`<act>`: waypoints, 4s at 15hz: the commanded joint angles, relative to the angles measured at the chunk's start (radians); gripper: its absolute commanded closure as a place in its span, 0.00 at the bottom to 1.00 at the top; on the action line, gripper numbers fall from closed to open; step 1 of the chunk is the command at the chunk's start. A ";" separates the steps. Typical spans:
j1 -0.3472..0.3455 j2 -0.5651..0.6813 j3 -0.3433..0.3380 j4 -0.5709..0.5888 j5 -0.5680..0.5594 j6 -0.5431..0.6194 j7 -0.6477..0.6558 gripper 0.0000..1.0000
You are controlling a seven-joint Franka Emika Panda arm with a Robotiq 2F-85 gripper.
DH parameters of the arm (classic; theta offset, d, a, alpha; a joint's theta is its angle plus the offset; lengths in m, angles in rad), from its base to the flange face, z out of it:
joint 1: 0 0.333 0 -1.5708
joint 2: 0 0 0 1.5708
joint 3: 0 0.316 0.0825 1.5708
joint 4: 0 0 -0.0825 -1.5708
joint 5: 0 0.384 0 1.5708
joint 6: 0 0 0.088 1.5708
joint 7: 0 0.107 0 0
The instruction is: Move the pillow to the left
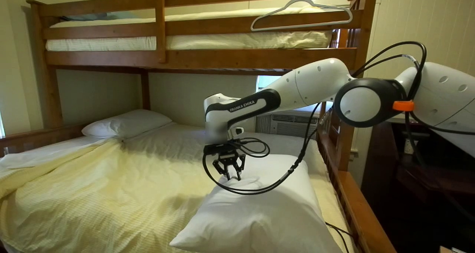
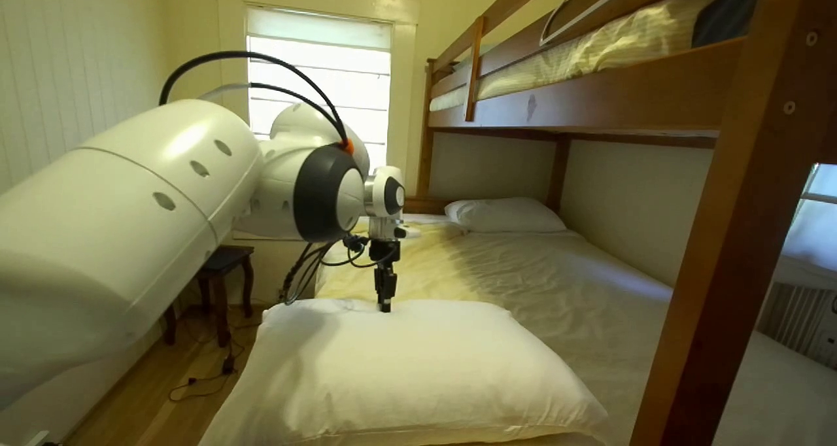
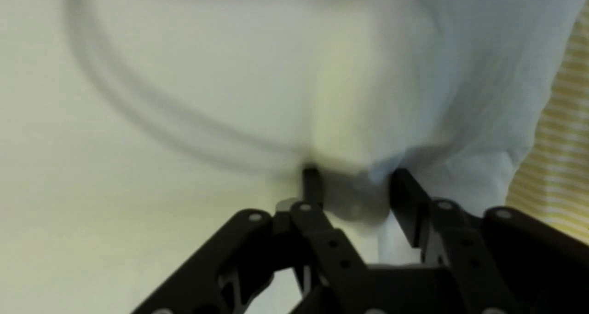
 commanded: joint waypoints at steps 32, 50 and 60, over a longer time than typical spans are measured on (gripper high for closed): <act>0.002 0.136 -0.033 0.455 -0.040 0.117 -0.093 0.99; 0.053 0.148 -0.044 0.513 -0.111 0.524 -0.277 0.99; 0.082 0.096 -0.115 0.496 -0.045 0.322 -0.109 0.23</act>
